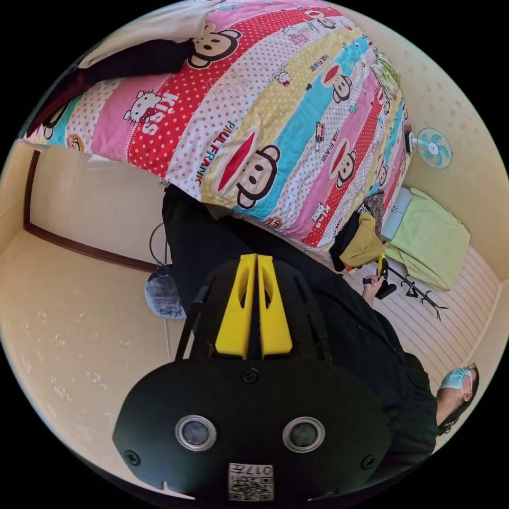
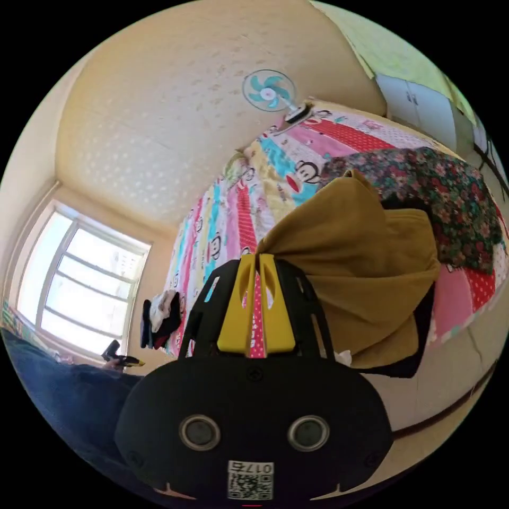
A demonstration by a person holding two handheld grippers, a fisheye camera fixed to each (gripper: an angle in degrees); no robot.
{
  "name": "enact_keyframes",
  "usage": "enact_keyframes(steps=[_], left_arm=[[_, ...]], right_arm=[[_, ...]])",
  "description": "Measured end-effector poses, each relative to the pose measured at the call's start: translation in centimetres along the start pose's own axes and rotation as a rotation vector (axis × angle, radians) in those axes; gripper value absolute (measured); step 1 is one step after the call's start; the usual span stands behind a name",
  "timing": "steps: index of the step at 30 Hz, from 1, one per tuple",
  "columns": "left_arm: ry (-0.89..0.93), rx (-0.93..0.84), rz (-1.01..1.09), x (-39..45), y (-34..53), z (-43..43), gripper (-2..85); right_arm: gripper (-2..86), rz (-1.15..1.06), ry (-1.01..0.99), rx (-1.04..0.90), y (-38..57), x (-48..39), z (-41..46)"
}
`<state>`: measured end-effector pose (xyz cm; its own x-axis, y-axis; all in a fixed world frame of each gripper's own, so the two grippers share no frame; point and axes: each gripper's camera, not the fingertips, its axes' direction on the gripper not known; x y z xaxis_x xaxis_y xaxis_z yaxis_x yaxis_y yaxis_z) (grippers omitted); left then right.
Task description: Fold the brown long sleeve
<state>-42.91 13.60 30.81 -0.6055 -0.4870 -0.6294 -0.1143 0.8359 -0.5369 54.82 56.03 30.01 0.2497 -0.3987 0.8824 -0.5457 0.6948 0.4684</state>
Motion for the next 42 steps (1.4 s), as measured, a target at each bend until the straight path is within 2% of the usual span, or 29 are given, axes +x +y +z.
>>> enact_keyframes(steps=[4, 7, 8, 9, 10, 13, 15, 18, 19, 21, 24, 26, 28, 29, 30, 31, 33, 36, 38, 40, 42], left_arm=[[0.103, 0.057, 0.041, -0.2, -1.6, 0.6, -0.6], [0.138, 0.067, 0.069, -0.6, -2.6, 1.5, -0.6], [0.133, 0.063, 0.069, -0.8, -2.7, 1.8, -0.6], [0.118, 0.050, 0.067, -1.4, -3.0, 2.4, -0.6], [0.100, 0.036, 0.061, -2.1, -3.2, 2.9, -0.6], [0.063, 0.016, 0.062, -3.7, -3.4, 4.0, -0.6], [0.041, -0.001, 0.068, -4.5, -3.7, 4.8, -0.7], [-0.011, -0.054, 0.091, -5.2, -5.2, 7.1, -0.7], [-0.036, -0.085, 0.103, -5.4, -6.1, 8.5, -0.7], [-0.070, -0.141, 0.122, -5.5, -7.7, 10.7, -0.6], [-0.115, -0.214, 0.163, -5.3, -10.5, 13.3, -0.6], [-0.137, -0.202, 0.206, -4.9, -11.8, 13.5, -0.6], [-0.138, -0.166, 0.259, -4.8, -13.3, 13.5, -0.6], [-0.136, -0.161, 0.268, -5.0, -13.8, 13.6, -0.6], [-0.130, -0.155, 0.280, -5.5, -14.8, 14.0, -0.6], [-0.120, -0.153, 0.280, -6.3, -16.1, 14.5, -0.5], [-0.090, -0.158, 0.244, -7.8, -18.1, 15.5, -0.5], [-0.017, -0.151, 0.213, -9.3, -21.4, 16.8, 0.2], [-0.037, -0.153, 0.250, -9.1, -23.7, 17.4, 2.6], [-0.158, -0.133, 0.301, -8.4, -27.5, 18.1, 7.5], [-0.211, -0.099, 0.347, -7.4, -30.8, 18.9, 9.8]], right_arm=[[1.7, -0.242, -0.212, -0.182, 1.9, -12.4, 6.8], [2.2, -0.338, -0.335, -0.440, 5.1, -18.3, 14.6], [2.6, -0.398, -0.374, -0.596, 6.4, -19.7, 17.4], [3.1, -0.431, -0.370, -0.743, 7.2, -20.4, 19.4], [3.3, -0.440, -0.351, -0.788, 7.4, -20.4, 19.8], [5.5, -0.466, -0.169, -0.731, 5.1, -18.5, 18.4], [8.1, -0.392, 0.085, -0.616, 1.0, -14.6, 16.9], [9.5, -0.284, 0.282, -0.522, -2.2, -8.0, 17.9], [9.4, -0.260, 0.284, -0.564, -2.3, -6.6, 19.0], [7.4, -0.152, 0.307, -0.936, -0.1, -0.9, 25.6], [3.4, -0.141, 0.164, -0.847, -1.7, -2.3, 22.3], [2.5, -0.286, 0.039, -0.751, -2.2, -6.2, 17.1], [1.9, -0.439, -0.114, -0.786, -0.7, -9.6, 12.2], [1.7, -0.502, -0.166, -0.925, 1.6, -10.7, 10.4], [1.6, -0.527, -0.160, -1.133, 5.1, -10.4, 9.7], [1.5, -0.524, -0.124, -1.240, 7.0, -9.7, 9.6], [1.3, -0.420, 0.147, -1.552, 14.1, -4.7, 9.8], [1.5, -0.276, 0.254, -1.791, 17.2, -0.9, 9.2], [2.0, -0.318, 0.301, -1.700, 14.4, -1.8, 9.5], [2.8, -0.321, 0.267, -1.529, 9.2, -3.4, 10.5], [4.5, -0.290, 0.243, -1.244, 1.1, -4.5, 12.2]])
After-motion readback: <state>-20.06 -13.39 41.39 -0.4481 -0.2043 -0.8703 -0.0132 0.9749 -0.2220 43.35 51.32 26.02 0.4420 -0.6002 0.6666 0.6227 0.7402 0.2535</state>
